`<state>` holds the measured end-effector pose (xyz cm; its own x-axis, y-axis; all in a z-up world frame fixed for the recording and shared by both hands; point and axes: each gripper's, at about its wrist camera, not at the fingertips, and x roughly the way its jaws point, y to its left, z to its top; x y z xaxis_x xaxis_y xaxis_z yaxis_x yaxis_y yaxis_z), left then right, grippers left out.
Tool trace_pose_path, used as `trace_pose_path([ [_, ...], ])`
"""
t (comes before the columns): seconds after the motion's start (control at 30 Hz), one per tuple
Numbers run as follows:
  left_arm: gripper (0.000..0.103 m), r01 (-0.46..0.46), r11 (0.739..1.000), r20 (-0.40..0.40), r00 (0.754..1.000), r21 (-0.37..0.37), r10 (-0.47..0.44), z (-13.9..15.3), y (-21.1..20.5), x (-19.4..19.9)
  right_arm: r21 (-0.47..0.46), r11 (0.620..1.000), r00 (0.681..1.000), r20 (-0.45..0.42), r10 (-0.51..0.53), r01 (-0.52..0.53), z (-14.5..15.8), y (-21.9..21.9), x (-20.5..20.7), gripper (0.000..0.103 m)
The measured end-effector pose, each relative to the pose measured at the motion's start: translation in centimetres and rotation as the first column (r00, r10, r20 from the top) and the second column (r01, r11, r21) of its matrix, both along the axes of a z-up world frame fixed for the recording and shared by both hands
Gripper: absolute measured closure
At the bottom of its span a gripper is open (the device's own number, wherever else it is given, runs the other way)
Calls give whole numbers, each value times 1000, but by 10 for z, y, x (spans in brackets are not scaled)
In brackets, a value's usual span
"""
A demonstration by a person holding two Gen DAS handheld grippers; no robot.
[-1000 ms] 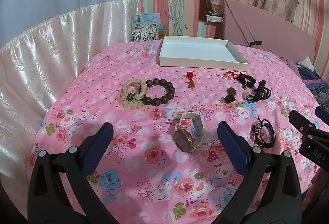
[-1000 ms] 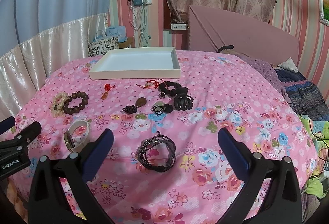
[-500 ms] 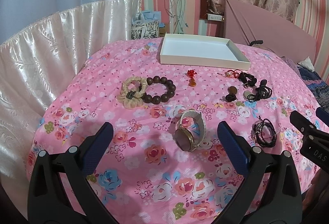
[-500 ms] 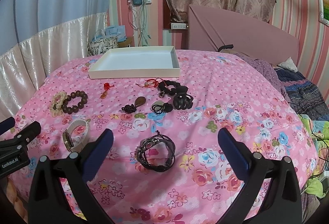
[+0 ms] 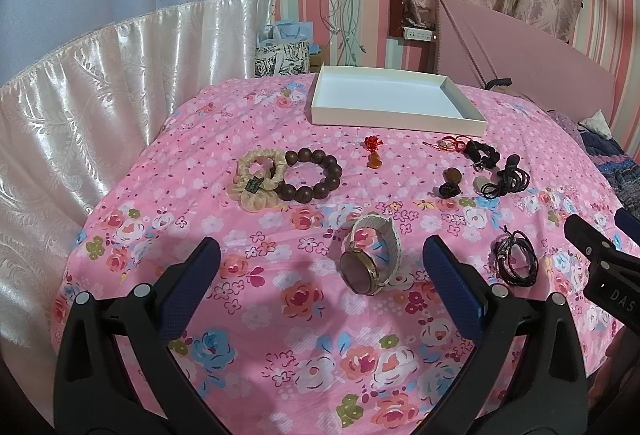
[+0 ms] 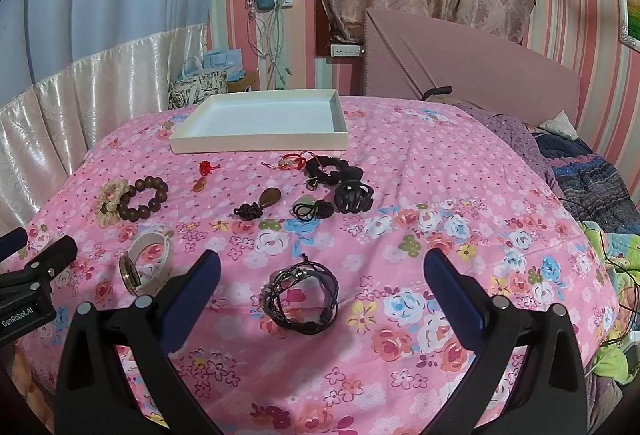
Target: Organize jewelry
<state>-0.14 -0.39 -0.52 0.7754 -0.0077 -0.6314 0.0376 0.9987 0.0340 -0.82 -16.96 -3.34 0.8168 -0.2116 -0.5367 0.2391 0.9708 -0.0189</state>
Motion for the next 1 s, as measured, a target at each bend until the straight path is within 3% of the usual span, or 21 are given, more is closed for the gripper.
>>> trace_pose_path([
  [1.0, 3, 5, 1000, -18, 1000, -6, -5, -6, 6, 12, -1, 1000, 1000, -7, -3, 3, -1, 0, 1, 2],
])
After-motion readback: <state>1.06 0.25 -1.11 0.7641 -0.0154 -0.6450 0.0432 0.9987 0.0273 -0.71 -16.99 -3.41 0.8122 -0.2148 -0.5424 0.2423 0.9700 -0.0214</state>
